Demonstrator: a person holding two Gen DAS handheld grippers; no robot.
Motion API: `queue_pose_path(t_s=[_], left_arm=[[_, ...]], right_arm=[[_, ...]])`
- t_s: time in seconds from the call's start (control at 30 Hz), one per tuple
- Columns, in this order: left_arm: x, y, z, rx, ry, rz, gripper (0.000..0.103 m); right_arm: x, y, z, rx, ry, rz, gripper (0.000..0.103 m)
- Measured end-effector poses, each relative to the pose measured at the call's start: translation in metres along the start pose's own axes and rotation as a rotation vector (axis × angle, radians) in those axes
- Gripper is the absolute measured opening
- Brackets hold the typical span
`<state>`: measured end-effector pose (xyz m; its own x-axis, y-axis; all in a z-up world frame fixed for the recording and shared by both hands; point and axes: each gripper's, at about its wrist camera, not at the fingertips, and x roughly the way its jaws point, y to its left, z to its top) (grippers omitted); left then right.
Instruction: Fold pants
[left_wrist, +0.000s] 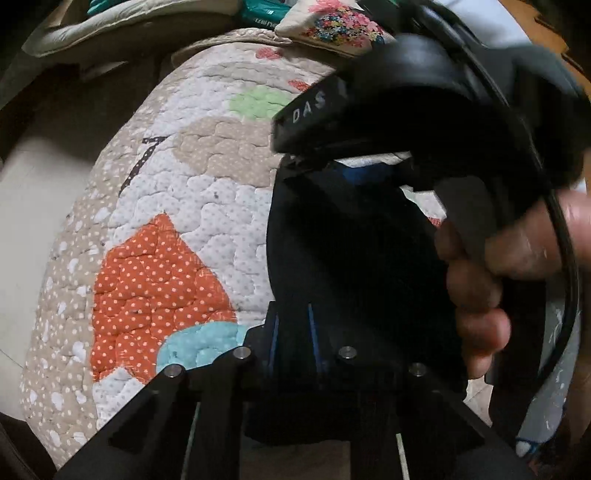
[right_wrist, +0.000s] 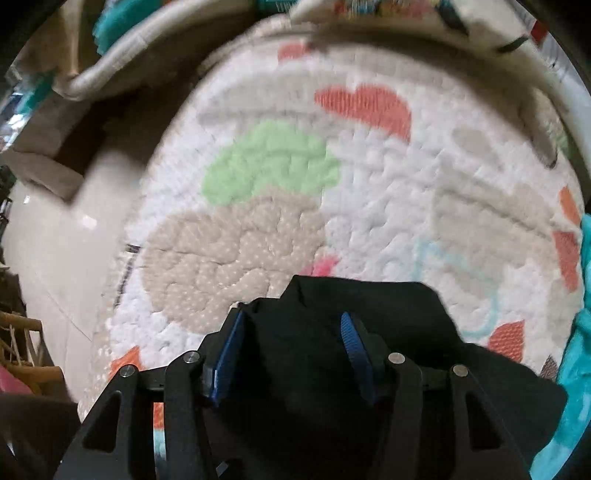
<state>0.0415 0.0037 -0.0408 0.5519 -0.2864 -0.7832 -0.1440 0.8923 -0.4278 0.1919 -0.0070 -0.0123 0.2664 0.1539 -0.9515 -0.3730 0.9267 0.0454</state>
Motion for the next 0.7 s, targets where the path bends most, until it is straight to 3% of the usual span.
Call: queue_pose_path(t_s=[0.03, 0.1, 0.33, 0.7], left_arm=[[0.0, 0.001, 0.001, -0.011, 0.007, -0.006, 0.011], [-0.001, 0.008, 0.005, -0.055, 0.029, -0.034, 0.01], [-0.011, 0.031, 0.008, -0.141, 0.056, -0.08, 0.007], [-0.039, 0.088, 0.013, -0.289, 0.017, -0.002, 0.009]], right_arm=[[-0.001, -0.001, 0.001, 0.016, 0.004, 0.013, 0.029], [-0.005, -0.004, 0.001, 0.04, 0.004, 0.029, 0.011], [-0.008, -0.013, -0.004, 0.13, -0.042, 0.14, 0.008], [-0.003, 0.054, 0.019, 0.077, -0.047, 0.195, 0.008]])
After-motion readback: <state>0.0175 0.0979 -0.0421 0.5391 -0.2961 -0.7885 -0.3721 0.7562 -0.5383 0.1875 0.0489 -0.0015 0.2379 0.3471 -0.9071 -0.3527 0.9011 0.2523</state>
